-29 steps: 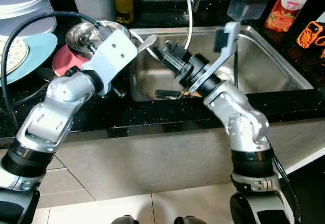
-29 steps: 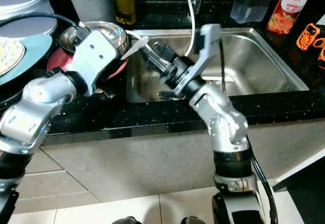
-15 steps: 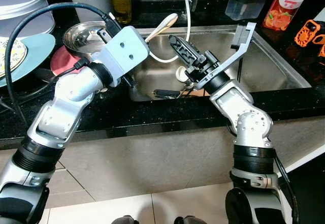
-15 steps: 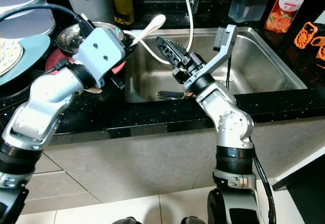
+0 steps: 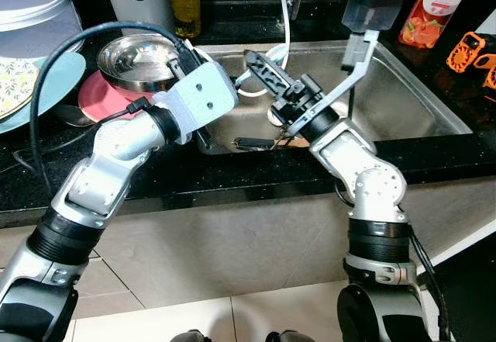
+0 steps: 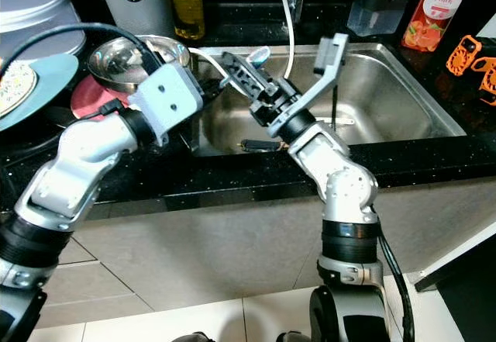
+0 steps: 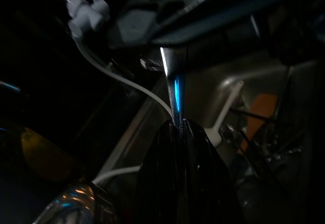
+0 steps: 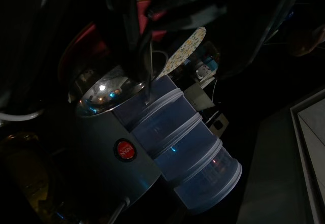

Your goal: Kitchen organization

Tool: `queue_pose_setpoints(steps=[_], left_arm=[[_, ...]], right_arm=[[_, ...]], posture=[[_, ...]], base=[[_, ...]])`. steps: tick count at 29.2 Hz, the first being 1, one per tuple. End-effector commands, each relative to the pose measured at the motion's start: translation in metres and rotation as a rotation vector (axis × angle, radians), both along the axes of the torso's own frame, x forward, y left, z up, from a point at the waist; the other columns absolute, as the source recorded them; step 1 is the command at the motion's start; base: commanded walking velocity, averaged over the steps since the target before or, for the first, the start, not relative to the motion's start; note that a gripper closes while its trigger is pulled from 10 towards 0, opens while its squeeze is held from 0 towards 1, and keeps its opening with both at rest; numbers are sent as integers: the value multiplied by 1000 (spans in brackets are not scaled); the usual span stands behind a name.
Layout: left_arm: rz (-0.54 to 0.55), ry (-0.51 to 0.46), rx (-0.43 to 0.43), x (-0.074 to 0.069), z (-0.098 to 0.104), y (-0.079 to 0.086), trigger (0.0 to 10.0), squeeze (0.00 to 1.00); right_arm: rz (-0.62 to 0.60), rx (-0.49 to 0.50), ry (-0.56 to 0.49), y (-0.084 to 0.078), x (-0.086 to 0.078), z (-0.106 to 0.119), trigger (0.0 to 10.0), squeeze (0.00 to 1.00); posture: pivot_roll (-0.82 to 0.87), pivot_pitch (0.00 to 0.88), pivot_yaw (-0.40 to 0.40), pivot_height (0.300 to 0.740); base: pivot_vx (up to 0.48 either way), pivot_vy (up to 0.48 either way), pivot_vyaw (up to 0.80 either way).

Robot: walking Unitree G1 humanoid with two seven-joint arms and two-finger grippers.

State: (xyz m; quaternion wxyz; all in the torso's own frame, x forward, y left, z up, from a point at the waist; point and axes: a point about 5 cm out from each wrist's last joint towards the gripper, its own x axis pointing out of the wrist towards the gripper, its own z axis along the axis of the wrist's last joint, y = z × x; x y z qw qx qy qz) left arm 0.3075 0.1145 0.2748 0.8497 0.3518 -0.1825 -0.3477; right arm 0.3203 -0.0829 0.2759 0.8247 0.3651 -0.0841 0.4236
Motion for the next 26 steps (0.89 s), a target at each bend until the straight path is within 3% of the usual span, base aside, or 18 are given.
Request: queue_pose_setpoints(steps=[1, 2, 12, 16, 18, 19, 20, 23, 24, 25, 26], left_arm=[[-29, 26, 2, 0, -6, -4, 10000, 0], [-33, 28, 1, 0, -6, -4, 10000, 0], [-37, 20, -15, 3, -2, -2, 10000, 0], [-37, 11, -42, 3, 2, -2, 10000, 0], [-10, -8, -128, 4, 14, 3, 10000, 0], [-2, -8, -167, 4, 18, 5, 10000, 0], [7, -4, -196, 6, 21, 7, 10000, 1000], [5, 16, -238, 4, 25, 12, 10000, 1000], [-4, 17, -254, 1, 29, 13, 10000, 573], [-11, 18, -264, 0, 31, 14, 10000, 573], [-18, 17, -289, -2, 36, 17, 10000, 0]], right_arm=[[20, 1, -28, 3, -4, 7, 2392, 0], [22, 2, -29, 3, -4, 7, 0, 0], [0, -11, -40, 1, -3, 7, 0, 0], [-47, -66, -44, -1, 0, 4, 0, 0], [-126, -179, -64, -1, 6, 0, 0, 0], [-172, -249, -79, -1, 9, -3, 10000, 0], [-200, -286, -86, 0, 11, -5, 10000, 0], [-303, -305, -39, -4, 23, -12, 10000, 0], [-352, -322, -21, -7, 28, -14, 10000, 0], [-386, -334, -10, -8, 32, -16, 10000, 0], [-433, -355, 9, -11, 38, -19, 10000, 0]], posture=[[87, 3, -27, 740], [87, 3, -27, 740], [84, 6, -21, 740], [83, 8, -20, 740], [82, 9, -20, 740], [88, 10, -22, 740], [89, 11, -22, 740], [89, 11, -22, 740], [89, 11, -22, 740], [89, 11, -22, 740], [95, 17, -28, 740]], base=[[0, 0, 0], [0, 0, 0], [0, 0, 0], [0, 0, 0], [0, 0, 0], [0, 0, 0], [0, 0, 0], [0, 0, 0], [0, 0, 0], [0, 0, 0], [0, 0, 0]])
